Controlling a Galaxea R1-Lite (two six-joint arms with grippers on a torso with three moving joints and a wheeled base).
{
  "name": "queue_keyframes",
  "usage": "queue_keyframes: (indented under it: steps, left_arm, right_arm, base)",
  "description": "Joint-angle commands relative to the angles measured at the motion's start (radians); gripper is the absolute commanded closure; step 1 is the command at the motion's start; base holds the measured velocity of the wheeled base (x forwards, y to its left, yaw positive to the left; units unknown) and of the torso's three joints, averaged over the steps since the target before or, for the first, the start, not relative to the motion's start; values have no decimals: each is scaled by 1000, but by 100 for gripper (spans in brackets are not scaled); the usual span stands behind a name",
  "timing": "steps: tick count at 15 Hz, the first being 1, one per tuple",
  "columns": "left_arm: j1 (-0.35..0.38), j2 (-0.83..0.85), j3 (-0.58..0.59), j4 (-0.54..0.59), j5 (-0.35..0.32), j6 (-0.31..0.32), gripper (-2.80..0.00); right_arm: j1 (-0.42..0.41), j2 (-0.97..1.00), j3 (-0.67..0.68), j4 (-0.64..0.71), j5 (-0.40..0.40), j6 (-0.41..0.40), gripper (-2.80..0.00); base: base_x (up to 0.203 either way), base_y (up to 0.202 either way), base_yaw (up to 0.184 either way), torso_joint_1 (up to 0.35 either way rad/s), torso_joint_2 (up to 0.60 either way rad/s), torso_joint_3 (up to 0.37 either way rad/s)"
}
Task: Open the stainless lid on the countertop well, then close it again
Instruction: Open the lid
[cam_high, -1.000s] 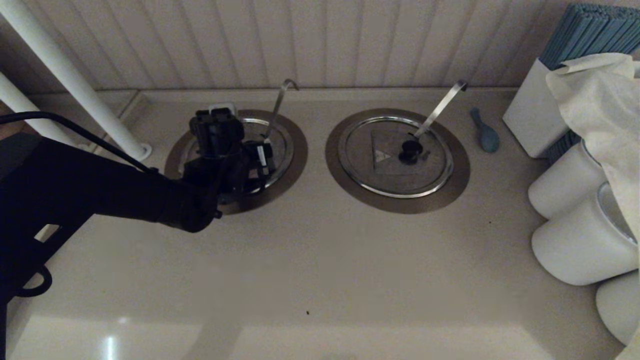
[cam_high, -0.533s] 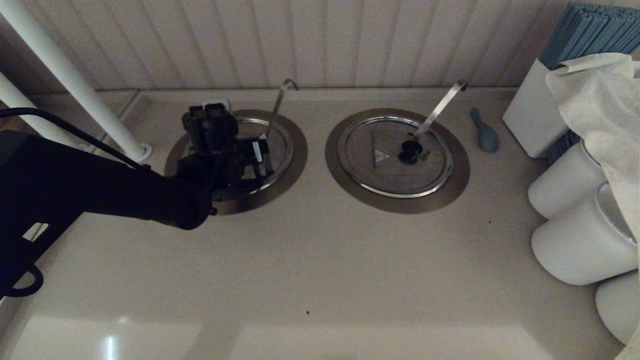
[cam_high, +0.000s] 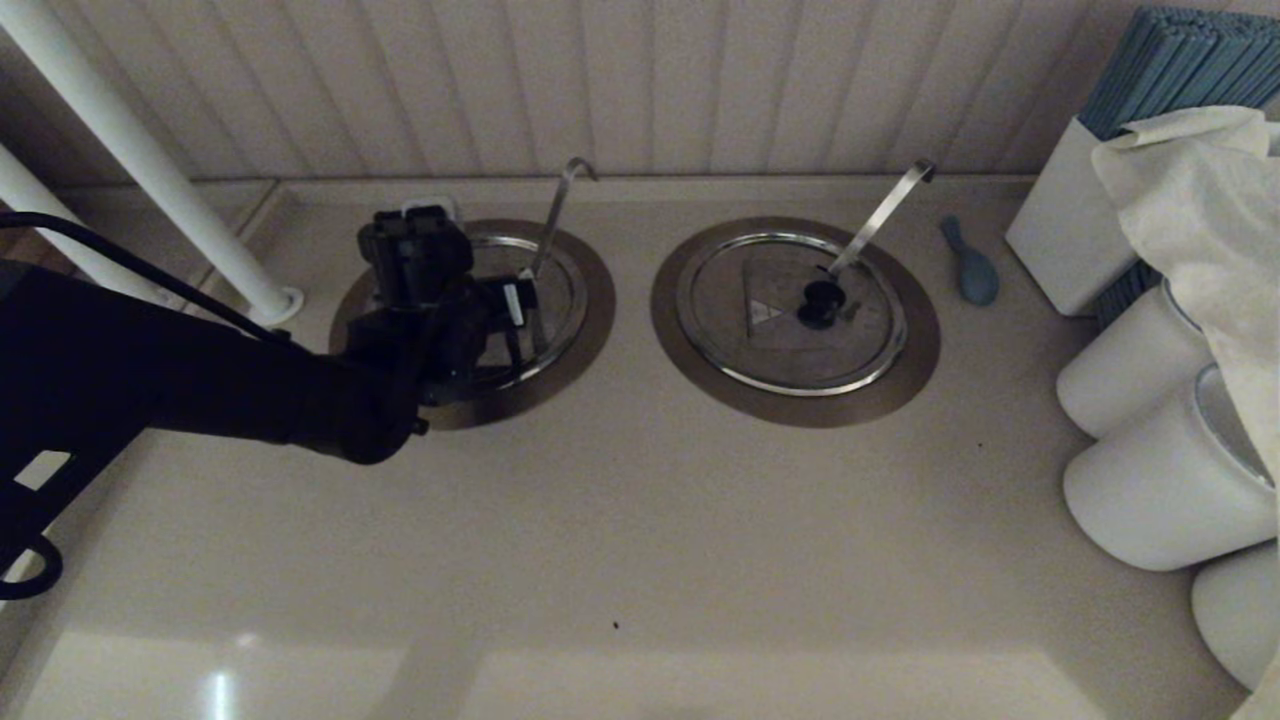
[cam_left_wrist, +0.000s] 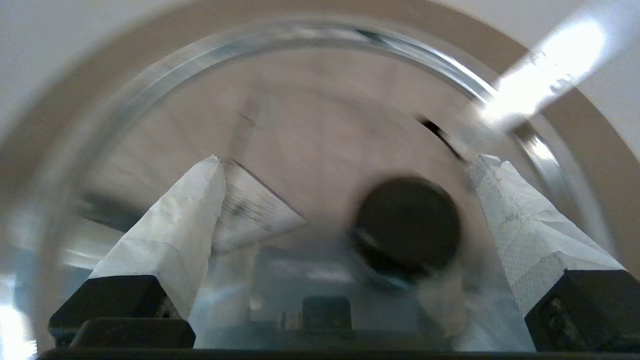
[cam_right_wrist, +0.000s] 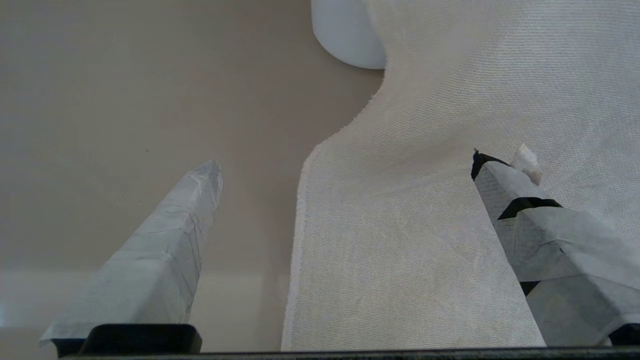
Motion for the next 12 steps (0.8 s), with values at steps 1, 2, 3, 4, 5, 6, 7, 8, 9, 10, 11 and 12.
queue_keyframes:
  steps: [1,2,3,4,5,6,7,8,9,10,11,12]
  left_arm:
    - [-10,8,11,-5,2,-1,-280]
    - [-15,18,16,-23,2,-1,-280]
    - [-16,35,17,-48,2,3,-280]
    - [-15,44,18,-70,4,7,-280]
    - [-15,47,20,-86,4,24,-280]
    - [-13,46,23,-87,5,34,-280]
    - [-11,38,32,-96,5,49,-280]
    - [-7,37,34,-104,5,52,-280]
    - [0,34,35,-109,5,61,-280]
    - [7,34,36,-115,5,66,-280]
    - [16,34,40,-128,5,69,-280]
    - [18,32,40,-130,5,71,-280]
  right_arm:
    - [0,1,0,0,1,0,-280]
    - [0,1,0,0,1,0,-280]
    - [0,1,0,0,1,0,-280]
    - [0,2,0,0,1,0,-280]
    - [0,1,0,0,1,0,-280]
    - [0,2,0,0,1,0,-280]
    - [0,0,0,0,1,0,-280]
    - [0,2,0,0,1,0,-280]
    - [0,0,0,0,1,0,-280]
    - [0,0,0,0,1,0,-280]
    - [0,2,0,0,1,0,-280]
    - [0,0,0,0,1,0,-280]
  base:
    - [0,0,0,0,0,0]
    - [0,0,0,0,0,0]
    - [0,0,0,0,0,0]
    - [0,0,0,0,0,0]
    - [0,0,0,0,0,0]
    - [0,0,0,0,0,0]
    - [0,0,0,0,0,0]
    - [0,0,0,0,0,0]
    - [0,0,0,0,0,0]
    - [0,0,0,0,0,0]
    - [0,0,0,0,0,0]
    - [0,0,0,0,0,0]
